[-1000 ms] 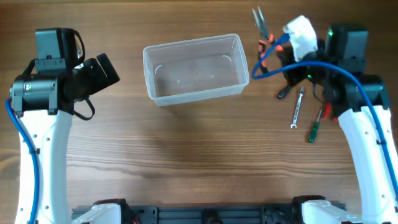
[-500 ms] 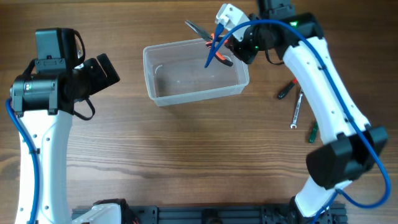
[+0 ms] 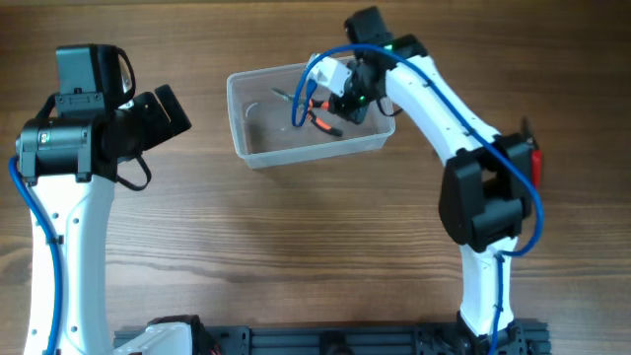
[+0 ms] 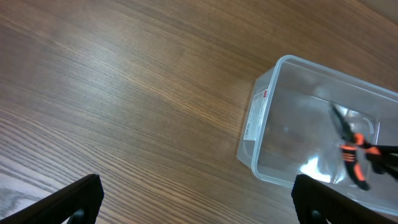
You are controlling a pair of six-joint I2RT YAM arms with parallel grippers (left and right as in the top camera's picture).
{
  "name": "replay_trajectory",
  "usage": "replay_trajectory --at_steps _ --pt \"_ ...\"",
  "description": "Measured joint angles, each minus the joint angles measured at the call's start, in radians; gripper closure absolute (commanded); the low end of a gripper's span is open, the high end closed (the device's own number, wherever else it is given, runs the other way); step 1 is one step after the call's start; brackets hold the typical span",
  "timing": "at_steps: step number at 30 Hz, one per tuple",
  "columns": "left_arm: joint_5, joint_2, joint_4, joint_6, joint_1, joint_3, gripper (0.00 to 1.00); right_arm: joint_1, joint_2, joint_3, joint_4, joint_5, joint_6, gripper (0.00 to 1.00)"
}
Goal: Pack container
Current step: 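Carry the pliers with the right gripper and release into container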
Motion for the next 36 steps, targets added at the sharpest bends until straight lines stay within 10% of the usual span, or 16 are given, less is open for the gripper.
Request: replay_trajectory --at_steps 12,16,36 --pt "0.003 0.000 0.000 0.000 0.000 0.000 0.00 0.008 0.043 0.005 -0.036 0.045 0.020 0.57" --pt "0.003 0.000 0.000 0.000 0.000 0.000 0.00 0.008 0.043 0.005 -0.039 0.046 0.092 0.93" --pt "0.003 0.000 0.000 0.000 0.000 0.000 0.00 0.008 0.042 0.012 -0.375 0.061 0.277 0.96"
